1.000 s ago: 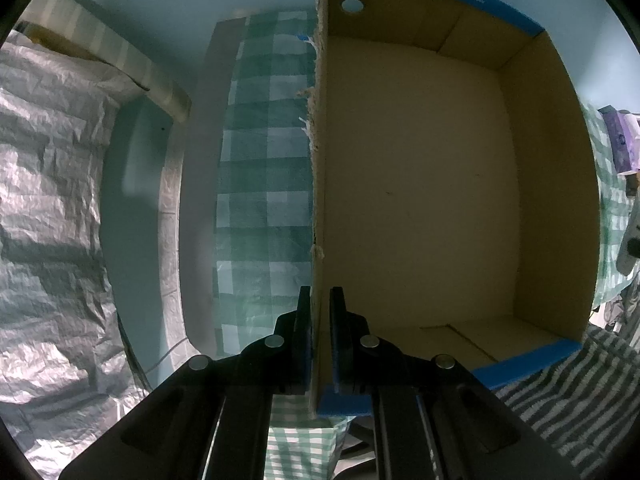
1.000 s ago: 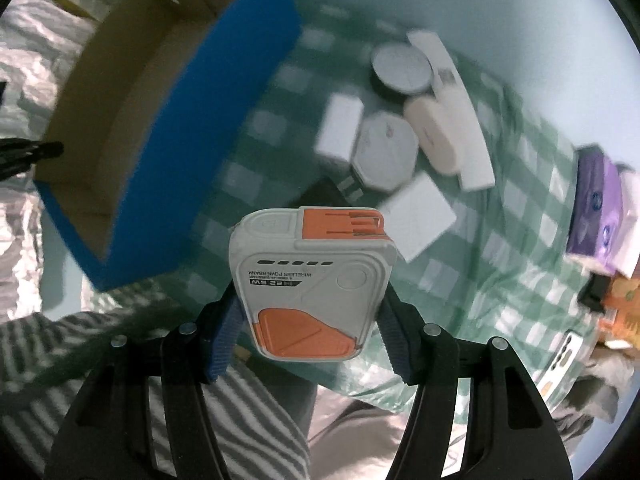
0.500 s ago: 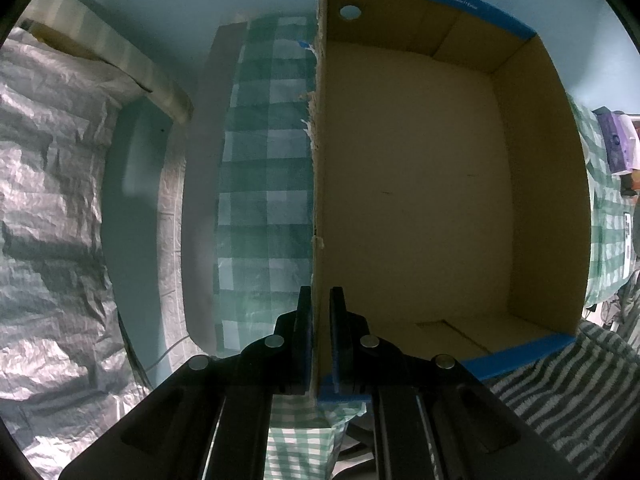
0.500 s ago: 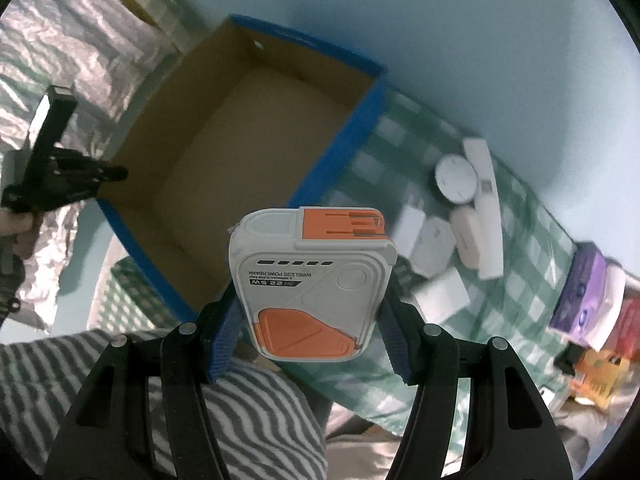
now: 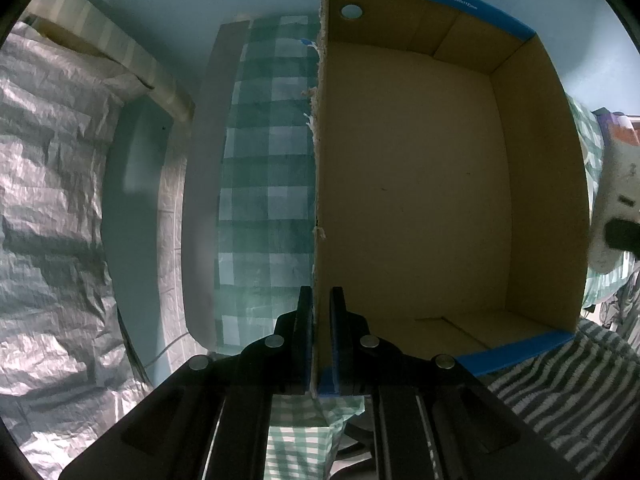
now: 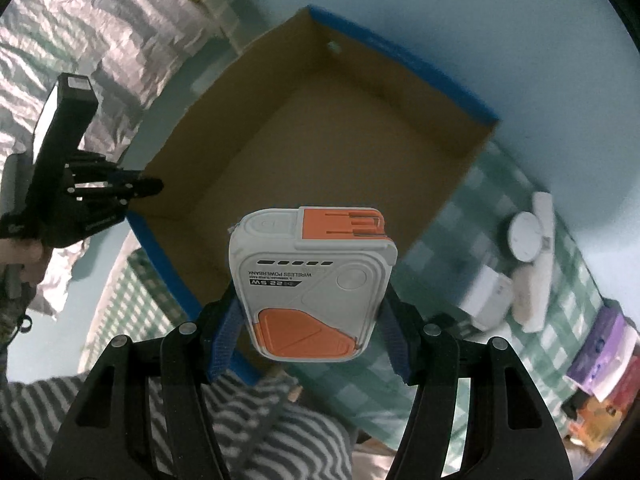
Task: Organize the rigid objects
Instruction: 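Lift the power bank with the right gripper and carry it over the box, then open the right gripper to drop the power bank into the box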
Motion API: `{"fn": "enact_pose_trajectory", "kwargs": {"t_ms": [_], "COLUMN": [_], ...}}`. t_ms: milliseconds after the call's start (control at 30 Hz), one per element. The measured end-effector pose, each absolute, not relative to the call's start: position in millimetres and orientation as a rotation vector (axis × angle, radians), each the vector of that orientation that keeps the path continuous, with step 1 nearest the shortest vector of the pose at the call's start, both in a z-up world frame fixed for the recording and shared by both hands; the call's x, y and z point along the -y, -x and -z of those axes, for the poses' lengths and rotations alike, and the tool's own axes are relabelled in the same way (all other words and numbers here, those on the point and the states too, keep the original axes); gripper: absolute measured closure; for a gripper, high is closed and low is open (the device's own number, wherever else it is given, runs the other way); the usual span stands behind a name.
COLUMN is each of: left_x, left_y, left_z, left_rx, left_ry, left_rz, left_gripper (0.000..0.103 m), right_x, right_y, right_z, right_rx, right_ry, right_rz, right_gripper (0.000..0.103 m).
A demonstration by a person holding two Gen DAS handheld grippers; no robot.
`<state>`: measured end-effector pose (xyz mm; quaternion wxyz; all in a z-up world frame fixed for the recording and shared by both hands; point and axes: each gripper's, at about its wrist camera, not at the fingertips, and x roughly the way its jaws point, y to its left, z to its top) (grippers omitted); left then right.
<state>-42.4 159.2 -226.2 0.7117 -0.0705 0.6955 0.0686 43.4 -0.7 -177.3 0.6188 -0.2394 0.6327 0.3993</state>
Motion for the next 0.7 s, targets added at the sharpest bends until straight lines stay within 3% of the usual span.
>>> {"fn": "enact_pose_trajectory", "kwargs": {"t_ms": [500, 700], "left_x": [-159, -158], "left_y": [44, 44], "left_z": [227, 228], "left_rx": [-1.548, -1.553], "left_ry": [0.161, 0.162], "left_rz": [-0.148, -0.147], "left_gripper": [0.096, 0.095], "right_x": [-45, -54], "right_y": [-22, -15], "right_z": [259, 271], "right_rx": [-1.552, -1.487], "right_ry": [0.717, 0.822], "right_rz": [-0.909, -0.865], "right_gripper": [0.04, 0.04]}}
